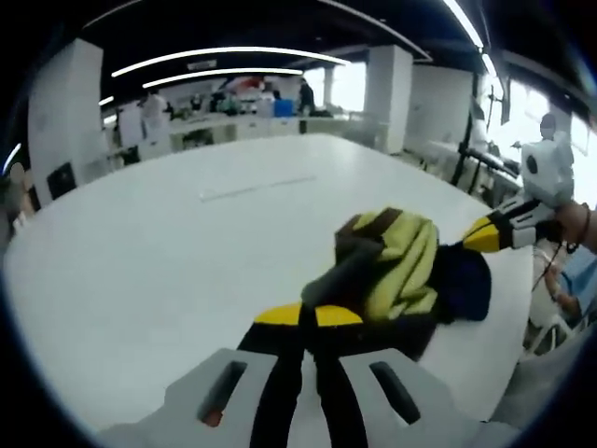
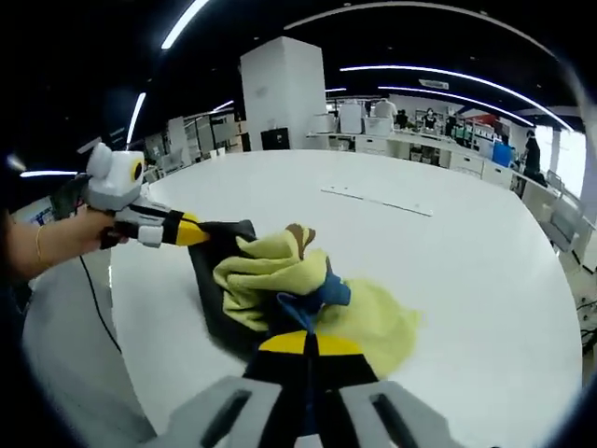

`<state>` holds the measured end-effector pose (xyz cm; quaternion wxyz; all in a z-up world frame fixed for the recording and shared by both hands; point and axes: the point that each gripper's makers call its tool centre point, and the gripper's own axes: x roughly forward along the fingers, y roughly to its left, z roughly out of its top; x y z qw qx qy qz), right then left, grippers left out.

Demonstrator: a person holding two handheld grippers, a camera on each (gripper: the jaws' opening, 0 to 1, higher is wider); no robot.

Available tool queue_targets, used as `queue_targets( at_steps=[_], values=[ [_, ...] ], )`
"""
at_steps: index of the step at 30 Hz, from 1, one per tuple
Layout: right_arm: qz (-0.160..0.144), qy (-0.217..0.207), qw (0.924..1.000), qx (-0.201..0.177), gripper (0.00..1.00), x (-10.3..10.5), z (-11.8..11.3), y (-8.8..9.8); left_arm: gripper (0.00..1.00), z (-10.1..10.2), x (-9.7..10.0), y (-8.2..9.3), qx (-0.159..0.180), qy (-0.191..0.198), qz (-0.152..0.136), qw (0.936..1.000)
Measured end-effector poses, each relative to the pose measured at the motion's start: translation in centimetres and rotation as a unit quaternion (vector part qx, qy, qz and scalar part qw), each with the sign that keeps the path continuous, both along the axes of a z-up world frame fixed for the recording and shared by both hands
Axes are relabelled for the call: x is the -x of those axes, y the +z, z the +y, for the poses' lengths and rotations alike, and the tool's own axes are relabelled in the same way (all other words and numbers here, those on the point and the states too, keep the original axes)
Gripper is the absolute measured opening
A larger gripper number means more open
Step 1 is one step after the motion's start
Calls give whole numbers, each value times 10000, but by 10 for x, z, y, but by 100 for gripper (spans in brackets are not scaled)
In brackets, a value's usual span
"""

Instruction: Fold the garment on the visible template until the final outline fits inside the template.

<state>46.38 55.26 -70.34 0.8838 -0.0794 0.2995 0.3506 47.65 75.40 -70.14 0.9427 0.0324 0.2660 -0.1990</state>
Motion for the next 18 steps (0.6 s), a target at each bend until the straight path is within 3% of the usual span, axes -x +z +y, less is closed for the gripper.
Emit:
queue_targets(
  at_steps=[5,9,11,18],
  values=[
    [-68,-89,9999,-19,0,-6,-8,9,0,5,-2,8,-2,34,-119,9999],
    [-158,-155,9992,330,0,-16,-19,8,0,11,-5,11,-212,25,-194,9996],
    [-196,-182,9993,266,0,-20,-20,13,0,12,-5,15,-225,57,-217,9995],
    [-340,-411,9981,323,0,-50,-37,28,0,25,-18,30,-145,227,-382,9989]
  ],
)
